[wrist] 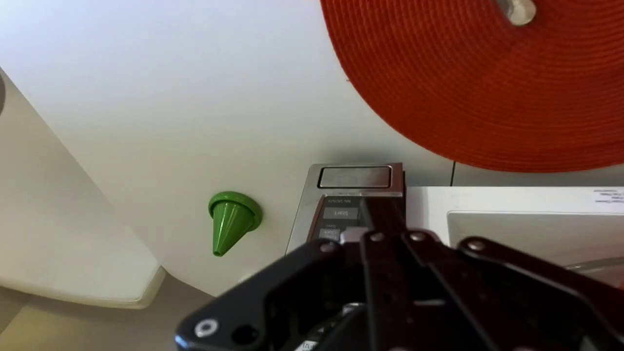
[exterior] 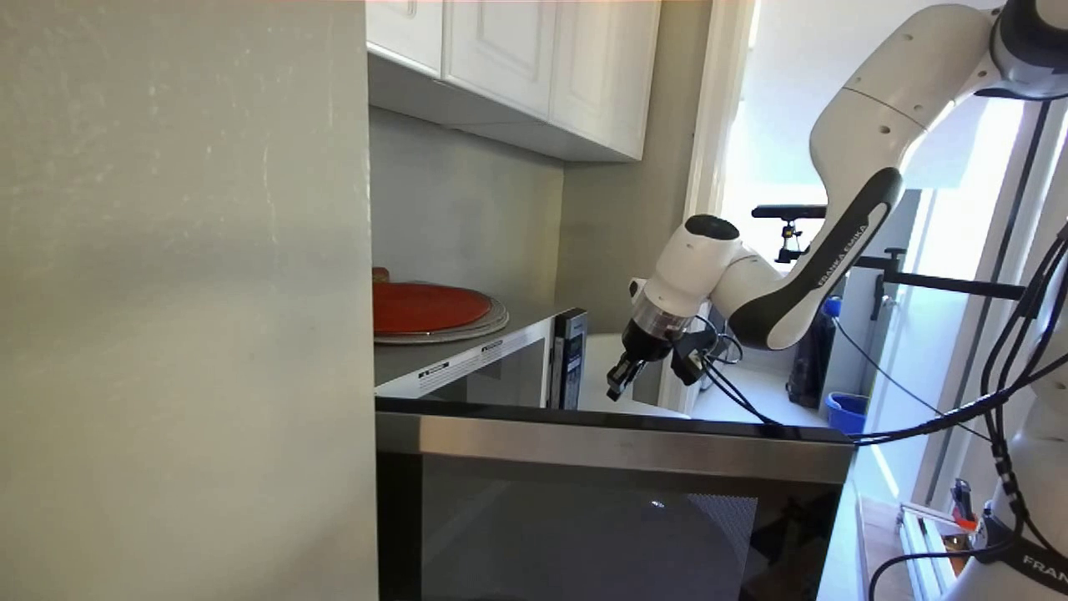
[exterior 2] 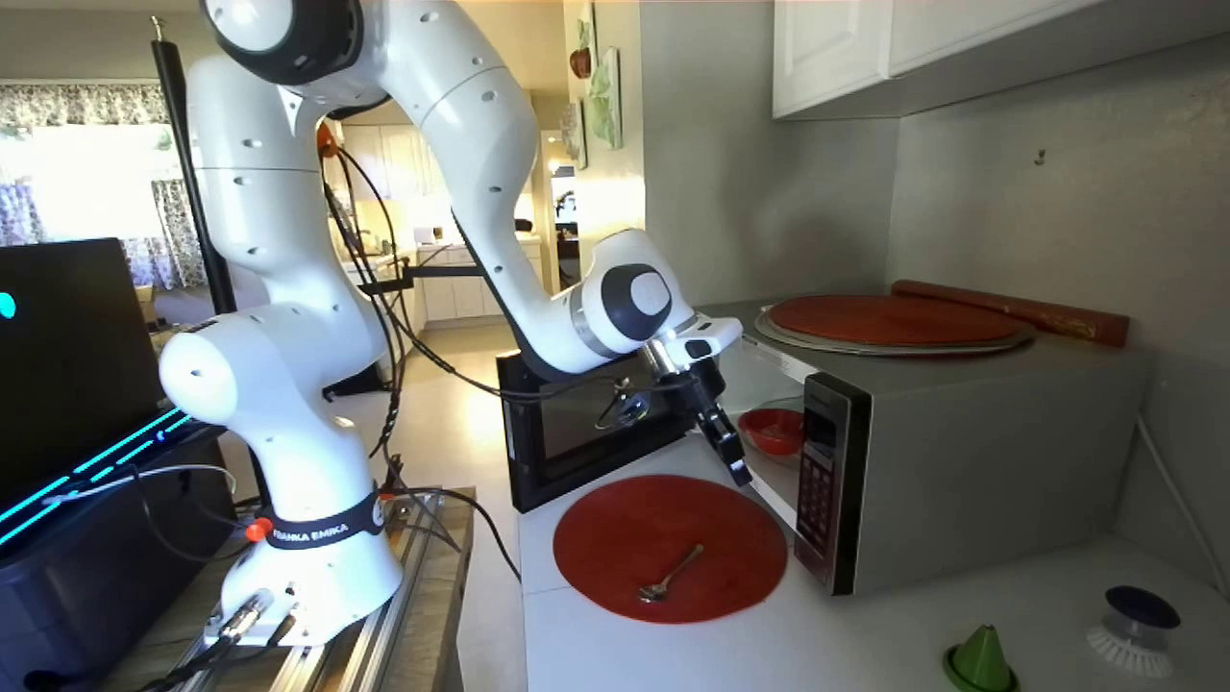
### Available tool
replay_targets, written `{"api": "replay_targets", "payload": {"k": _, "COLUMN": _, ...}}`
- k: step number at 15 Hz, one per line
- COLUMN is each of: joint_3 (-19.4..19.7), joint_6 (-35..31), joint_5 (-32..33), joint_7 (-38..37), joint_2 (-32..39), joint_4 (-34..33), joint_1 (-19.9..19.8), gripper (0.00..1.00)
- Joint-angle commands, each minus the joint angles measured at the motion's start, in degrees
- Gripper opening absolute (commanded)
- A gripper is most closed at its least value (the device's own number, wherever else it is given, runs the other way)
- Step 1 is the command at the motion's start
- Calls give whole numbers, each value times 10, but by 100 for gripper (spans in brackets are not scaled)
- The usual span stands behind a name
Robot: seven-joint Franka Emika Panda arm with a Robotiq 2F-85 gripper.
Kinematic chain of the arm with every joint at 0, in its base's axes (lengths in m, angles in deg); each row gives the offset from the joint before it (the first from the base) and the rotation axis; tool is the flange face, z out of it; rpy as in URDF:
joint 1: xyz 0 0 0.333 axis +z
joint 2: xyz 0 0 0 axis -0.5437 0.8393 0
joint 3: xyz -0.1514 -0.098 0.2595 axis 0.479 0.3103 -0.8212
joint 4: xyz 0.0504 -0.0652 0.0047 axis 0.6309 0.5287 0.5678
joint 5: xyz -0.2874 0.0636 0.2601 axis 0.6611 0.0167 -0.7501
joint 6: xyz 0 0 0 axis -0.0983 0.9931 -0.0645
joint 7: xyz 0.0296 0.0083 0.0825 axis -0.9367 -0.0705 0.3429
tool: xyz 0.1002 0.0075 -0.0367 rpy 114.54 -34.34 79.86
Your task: Press a button on the microwave.
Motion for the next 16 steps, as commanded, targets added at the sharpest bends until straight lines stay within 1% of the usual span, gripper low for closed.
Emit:
{"api": "replay_targets", "payload": {"k": 1, "joint_3": 6, "joint_6": 13, "joint_5": 122, "joint_7": -118, "joint_2": 44, "joint_4": -49, "joint_1": 11, "gripper": 0}}
{"api": "replay_targets", "payload": {"k": 2, "joint_3": 7, "joint_6": 19, "joint_5": 161, "joint_7": -154, "joint_2": 53, "joint_4": -59, "joint_1": 14, "gripper": 0}}
{"api": "replay_targets", "payload": {"k": 5, "joint_3": 6, "joint_6": 44, "joint_5": 229, "joint_7": -219, "joint_2": 88, "joint_4": -75, "joint_1": 17, "gripper": 0}}
{"api": "replay_targets", "payload": {"k": 8, "joint_3": 6, "joint_6": 66, "joint_5": 312, "joint_7": -296, "joint_2": 124, "joint_4": -93, "joint_1": 22, "gripper": 0}}
{"api": "replay_targets", "payload": {"k": 10, "joint_3": 4, "joint_6": 79, "joint_5": 353, "joint_7": -334, "joint_2": 151, "joint_4": -111, "joint_1": 24, "gripper": 0}}
{"api": "replay_targets", "payload": {"k": 13, "joint_3": 1, "joint_6": 99, "joint_5": 400, "joint_7": -380, "joint_2": 189, "joint_4": -140, "joint_1": 29, "gripper": 0}}
{"api": "replay_targets", "payload": {"k": 16, "joint_3": -1, "joint_6": 110, "joint_5": 421, "joint_7": -401, "joint_2": 223, "joint_4": -168, "joint_1": 34, "gripper": 0}}
